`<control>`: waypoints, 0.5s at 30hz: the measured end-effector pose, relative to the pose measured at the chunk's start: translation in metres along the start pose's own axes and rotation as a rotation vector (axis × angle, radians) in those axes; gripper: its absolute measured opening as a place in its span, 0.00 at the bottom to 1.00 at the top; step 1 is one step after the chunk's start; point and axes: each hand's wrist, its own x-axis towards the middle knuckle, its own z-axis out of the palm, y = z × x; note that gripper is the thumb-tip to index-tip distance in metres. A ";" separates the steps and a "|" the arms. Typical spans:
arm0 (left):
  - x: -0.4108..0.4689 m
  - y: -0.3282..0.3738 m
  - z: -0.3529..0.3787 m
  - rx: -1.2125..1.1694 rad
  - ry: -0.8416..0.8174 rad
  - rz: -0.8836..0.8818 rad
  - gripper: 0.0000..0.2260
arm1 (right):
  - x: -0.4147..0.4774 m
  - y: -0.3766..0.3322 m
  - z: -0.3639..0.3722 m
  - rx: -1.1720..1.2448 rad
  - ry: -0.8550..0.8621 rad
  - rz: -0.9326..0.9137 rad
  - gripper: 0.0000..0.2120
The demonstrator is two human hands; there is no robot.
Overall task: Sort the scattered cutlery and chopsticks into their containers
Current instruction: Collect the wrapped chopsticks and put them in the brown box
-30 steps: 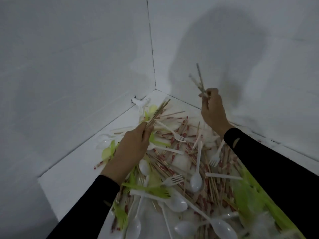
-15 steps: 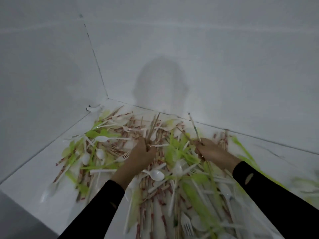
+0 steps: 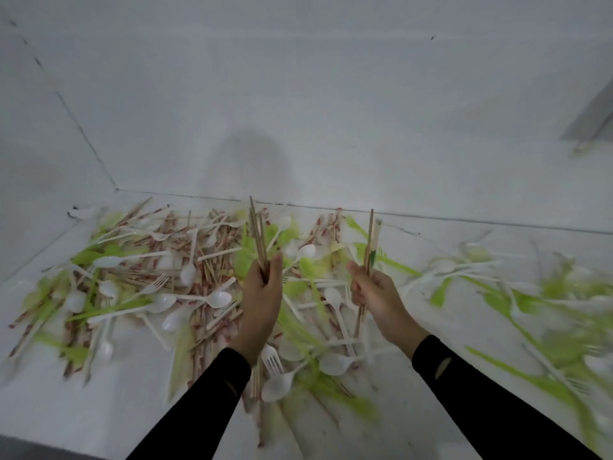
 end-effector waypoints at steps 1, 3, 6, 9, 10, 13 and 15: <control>-0.006 -0.004 0.004 0.003 -0.009 -0.010 0.21 | -0.007 0.007 -0.001 -0.056 -0.010 0.012 0.22; -0.016 -0.014 0.012 0.023 -0.058 -0.024 0.23 | -0.022 0.020 -0.007 -0.198 -0.060 0.023 0.24; -0.025 -0.033 0.018 0.159 -0.130 -0.090 0.22 | -0.029 0.031 -0.011 -0.301 -0.083 0.003 0.25; -0.030 -0.036 0.015 0.040 -0.097 -0.117 0.17 | -0.026 0.026 -0.011 -0.282 -0.059 -0.027 0.16; -0.030 -0.033 0.011 -0.009 -0.065 -0.118 0.15 | -0.025 0.021 -0.011 -0.302 -0.050 -0.024 0.13; -0.023 -0.021 -0.008 0.039 0.047 -0.080 0.11 | -0.021 0.020 -0.012 -0.508 -0.064 -0.026 0.09; -0.019 -0.020 -0.026 0.174 0.072 -0.118 0.14 | -0.021 0.026 -0.008 -0.650 -0.124 -0.041 0.10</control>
